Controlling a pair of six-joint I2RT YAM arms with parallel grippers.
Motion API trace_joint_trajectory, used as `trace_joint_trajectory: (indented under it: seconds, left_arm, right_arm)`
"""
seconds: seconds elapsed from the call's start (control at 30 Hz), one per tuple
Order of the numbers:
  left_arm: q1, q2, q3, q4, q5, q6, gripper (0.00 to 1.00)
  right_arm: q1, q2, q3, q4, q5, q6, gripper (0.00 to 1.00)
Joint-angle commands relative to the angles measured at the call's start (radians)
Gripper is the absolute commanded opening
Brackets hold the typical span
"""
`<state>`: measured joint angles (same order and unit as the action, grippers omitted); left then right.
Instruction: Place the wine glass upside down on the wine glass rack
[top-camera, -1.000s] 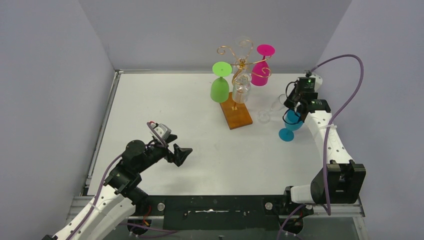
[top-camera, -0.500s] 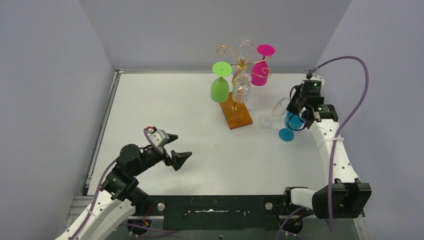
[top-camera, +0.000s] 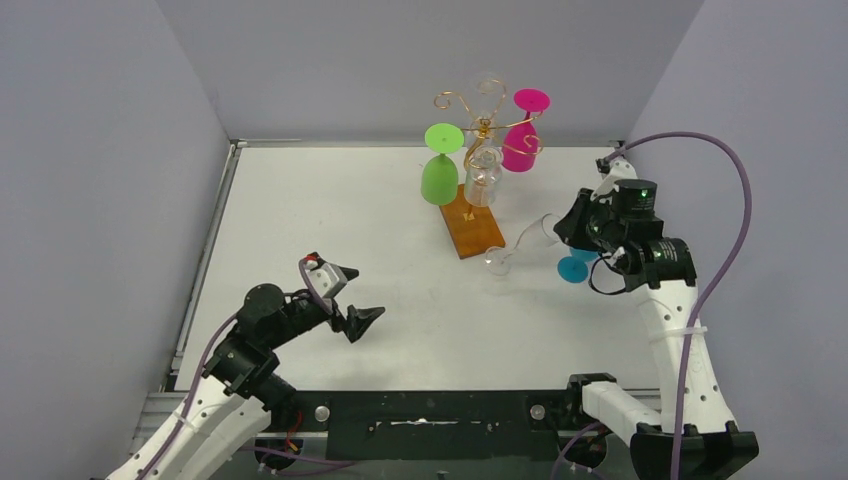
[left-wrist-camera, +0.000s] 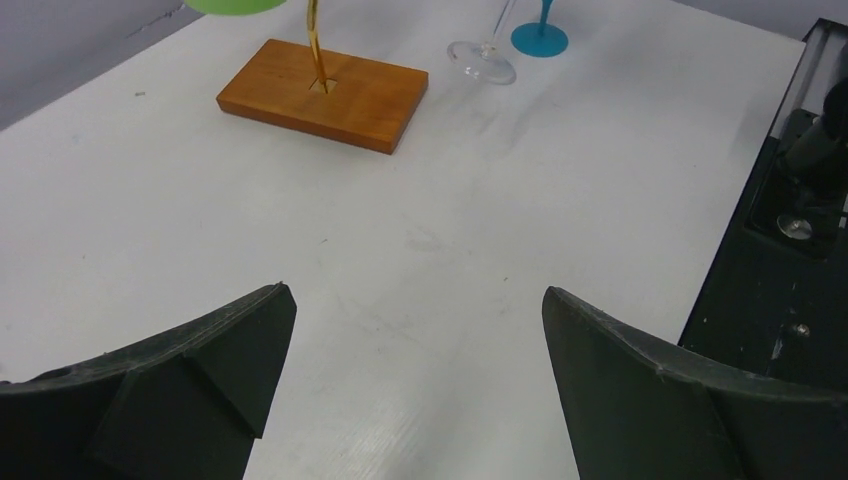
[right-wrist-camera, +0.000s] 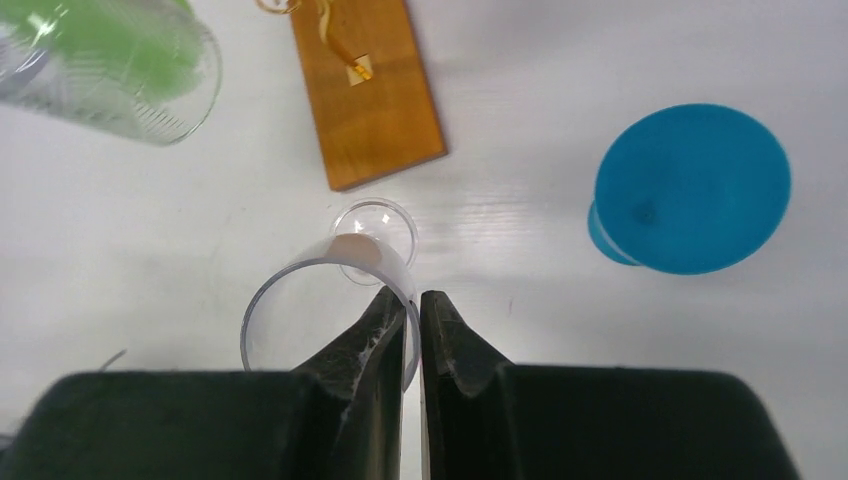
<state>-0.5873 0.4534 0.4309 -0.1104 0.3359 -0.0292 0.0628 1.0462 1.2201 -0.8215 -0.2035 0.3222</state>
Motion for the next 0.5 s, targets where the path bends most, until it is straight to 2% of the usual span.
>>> trace_joint_trajectory:
  seconds: [0.0, 0.13, 0.27, 0.47]
  left_arm:
    - [0.0, 0.003, 0.086, -0.023, 0.124, 0.212, 0.98]
    - [0.0, -0.008, 0.104, -0.035, 0.219, 0.302, 0.97]
    - [0.0, 0.0, 0.117, -0.04, 0.295, 0.342, 0.9]
    - [0.001, 0.004, 0.112, -0.062, 0.403, 0.421, 0.85]
  right_arm:
    - [0.007, -0.079, -0.031, 0.004, -0.263, -0.051, 0.0]
    - [0.011, -0.102, -0.07, 0.011, -0.463, -0.053, 0.0]
    - [0.012, -0.109, -0.109, 0.017, -0.654, -0.095, 0.0]
    - [0.048, -0.117, -0.171, 0.114, -0.813, -0.029, 0.0]
